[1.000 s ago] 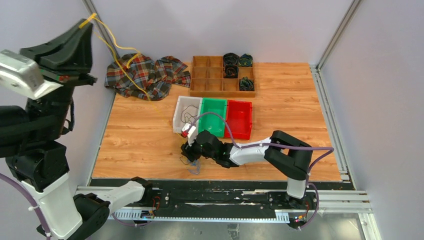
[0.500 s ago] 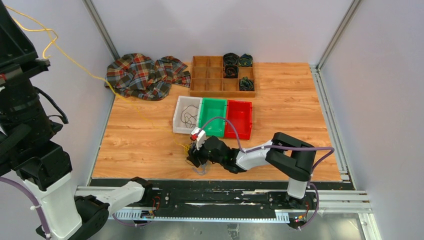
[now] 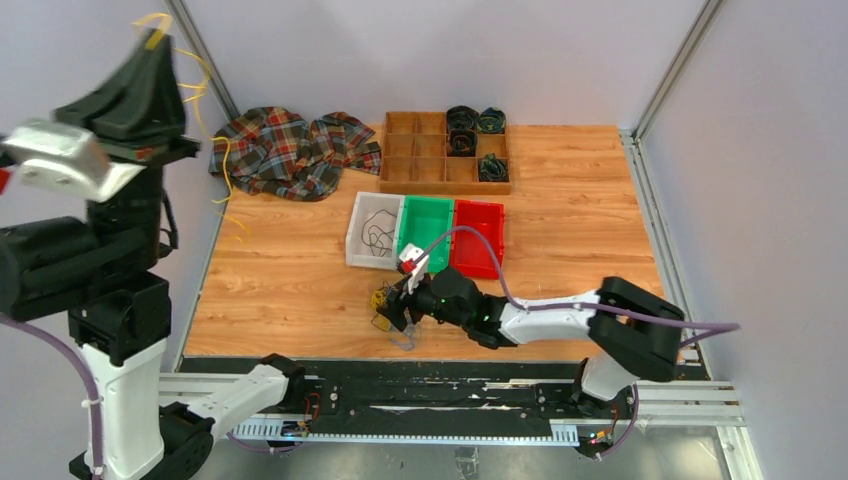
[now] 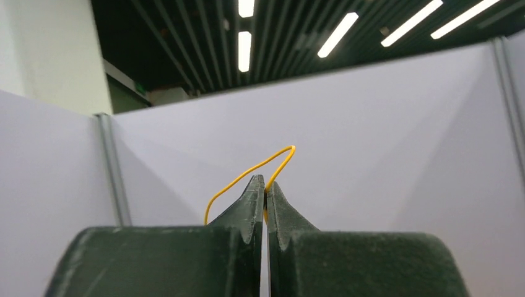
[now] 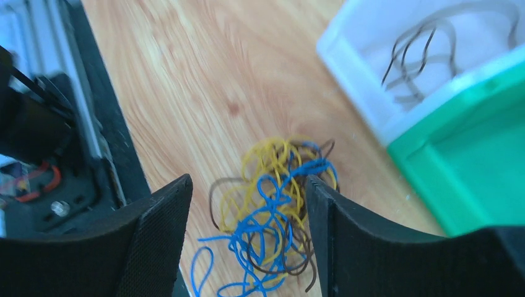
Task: Untangle the cables
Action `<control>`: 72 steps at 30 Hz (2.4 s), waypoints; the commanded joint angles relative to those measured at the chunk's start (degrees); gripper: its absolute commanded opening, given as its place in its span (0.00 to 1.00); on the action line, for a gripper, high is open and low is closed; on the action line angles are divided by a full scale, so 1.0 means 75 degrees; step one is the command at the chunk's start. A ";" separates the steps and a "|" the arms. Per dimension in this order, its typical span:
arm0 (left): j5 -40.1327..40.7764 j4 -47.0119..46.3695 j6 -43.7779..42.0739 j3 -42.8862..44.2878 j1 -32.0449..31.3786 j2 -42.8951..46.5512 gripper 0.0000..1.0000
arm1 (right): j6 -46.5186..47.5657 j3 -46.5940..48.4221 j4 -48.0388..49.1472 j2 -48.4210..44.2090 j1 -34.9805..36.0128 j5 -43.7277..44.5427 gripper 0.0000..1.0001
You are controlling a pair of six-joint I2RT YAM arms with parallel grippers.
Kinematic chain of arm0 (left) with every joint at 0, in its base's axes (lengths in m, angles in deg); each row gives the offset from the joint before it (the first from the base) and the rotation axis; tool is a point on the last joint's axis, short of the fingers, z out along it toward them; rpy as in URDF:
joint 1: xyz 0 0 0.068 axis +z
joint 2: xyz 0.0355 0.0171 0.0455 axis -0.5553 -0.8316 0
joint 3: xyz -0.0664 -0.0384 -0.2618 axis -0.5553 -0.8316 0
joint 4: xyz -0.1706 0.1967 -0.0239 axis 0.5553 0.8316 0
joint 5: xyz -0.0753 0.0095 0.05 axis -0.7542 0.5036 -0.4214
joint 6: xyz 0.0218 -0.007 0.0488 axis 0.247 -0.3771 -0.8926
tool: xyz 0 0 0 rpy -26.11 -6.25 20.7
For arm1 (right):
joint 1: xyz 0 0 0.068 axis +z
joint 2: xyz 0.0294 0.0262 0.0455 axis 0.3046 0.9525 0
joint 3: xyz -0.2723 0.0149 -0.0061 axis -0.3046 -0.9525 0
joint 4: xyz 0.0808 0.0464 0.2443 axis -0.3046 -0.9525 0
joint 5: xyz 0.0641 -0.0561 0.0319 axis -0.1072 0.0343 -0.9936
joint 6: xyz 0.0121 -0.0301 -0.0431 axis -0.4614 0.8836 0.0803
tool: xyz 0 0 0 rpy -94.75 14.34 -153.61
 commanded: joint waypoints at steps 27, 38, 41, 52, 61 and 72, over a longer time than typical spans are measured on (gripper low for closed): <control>-0.4574 0.2473 0.2392 -0.0165 -0.1417 -0.2016 0.00 | 0.2397 0.1040 -0.1426 -0.3713 -0.0432 0.3279 0.51; -0.4320 0.2155 0.2308 0.0722 -0.1553 -0.2978 0.00 | 0.2082 0.0589 -0.1700 -0.3969 -0.1409 0.2948 0.48; -0.4340 0.2141 0.2292 0.0808 -0.1559 -0.3185 0.00 | 0.1988 0.0692 -0.1729 -0.3887 -0.1764 0.2781 0.48; -0.4180 0.2035 0.2362 0.2448 -0.1617 -0.4476 0.00 | 0.1776 0.1339 -0.1892 -0.3370 -0.3210 0.1871 0.47; -0.3634 0.1660 0.1806 0.0800 -0.1669 -0.4450 0.00 | 0.0942 0.0577 -0.1770 -0.2764 -0.3521 0.1250 0.53; -0.2870 0.1981 0.1675 0.0674 -0.1843 -0.5322 0.00 | -0.0294 -0.0541 -0.2203 -0.3461 -0.3604 0.0257 0.64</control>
